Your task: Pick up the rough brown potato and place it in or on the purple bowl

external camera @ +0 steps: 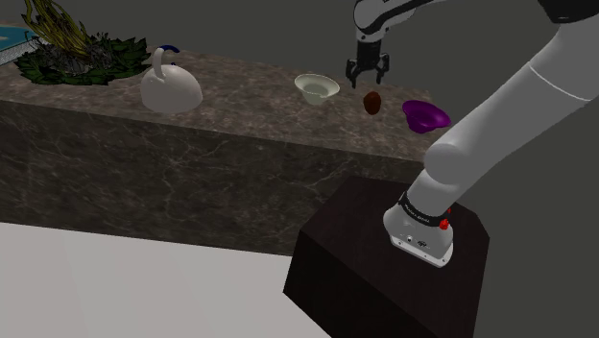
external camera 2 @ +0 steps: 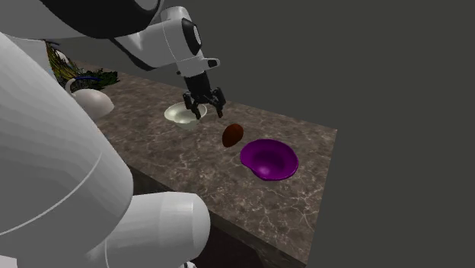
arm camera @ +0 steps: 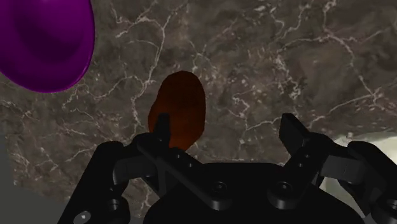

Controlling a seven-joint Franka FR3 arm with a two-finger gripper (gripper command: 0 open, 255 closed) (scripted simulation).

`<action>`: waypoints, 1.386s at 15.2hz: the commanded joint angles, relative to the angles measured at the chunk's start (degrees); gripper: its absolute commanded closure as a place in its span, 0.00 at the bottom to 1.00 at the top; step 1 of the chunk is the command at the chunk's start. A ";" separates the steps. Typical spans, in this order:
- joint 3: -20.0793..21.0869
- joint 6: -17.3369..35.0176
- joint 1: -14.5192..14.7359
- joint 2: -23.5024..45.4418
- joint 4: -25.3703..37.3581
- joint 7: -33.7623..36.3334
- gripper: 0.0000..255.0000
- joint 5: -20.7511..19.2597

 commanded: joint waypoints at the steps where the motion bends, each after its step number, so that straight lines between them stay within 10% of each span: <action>1: -0.96 1.46 -1.32 3.02 0.37 2.90 0.00 -0.73; 21: -4.06 9.20 -4.61 10.97 -1.38 7.91 0.00 -2.61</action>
